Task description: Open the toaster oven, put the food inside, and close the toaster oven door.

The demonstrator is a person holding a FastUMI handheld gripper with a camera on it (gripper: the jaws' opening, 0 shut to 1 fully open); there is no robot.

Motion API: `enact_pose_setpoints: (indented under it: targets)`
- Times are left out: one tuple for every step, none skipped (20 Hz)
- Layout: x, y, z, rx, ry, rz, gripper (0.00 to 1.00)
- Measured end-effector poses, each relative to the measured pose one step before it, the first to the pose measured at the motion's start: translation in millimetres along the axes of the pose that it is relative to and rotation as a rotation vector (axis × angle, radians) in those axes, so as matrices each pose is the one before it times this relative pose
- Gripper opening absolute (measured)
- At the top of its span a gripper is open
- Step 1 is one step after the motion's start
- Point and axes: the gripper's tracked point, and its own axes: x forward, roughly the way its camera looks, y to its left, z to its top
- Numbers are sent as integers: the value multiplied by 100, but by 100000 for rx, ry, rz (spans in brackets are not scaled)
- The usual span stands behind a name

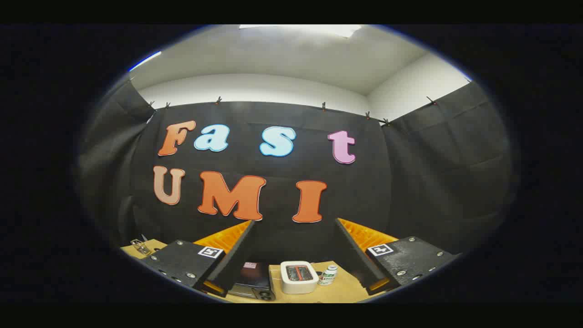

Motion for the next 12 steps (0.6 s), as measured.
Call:
enact_pose_setpoints:
  targets:
    - [-25,153,37,584,319,519,99]
    - [-34,104,-67,703,413,327,99]
    - [-3,-38,-106,698,560,324,99]
    - [18,25,-130,632,697,5,99]
    - [65,0,-140,739,688,4,99]
    - [39,113,37,782,395,254,99]
    - [36,35,143,620,-75,-17,99]
    - [160,119,161,482,-239,86,99]
    - [-24,33,-51,360,-1,36,99]
    - [4,144,2,431,77,434,99]
    - [-59,80,25,339,12,261,99]
    - [20,116,-31,68,81,243,99]
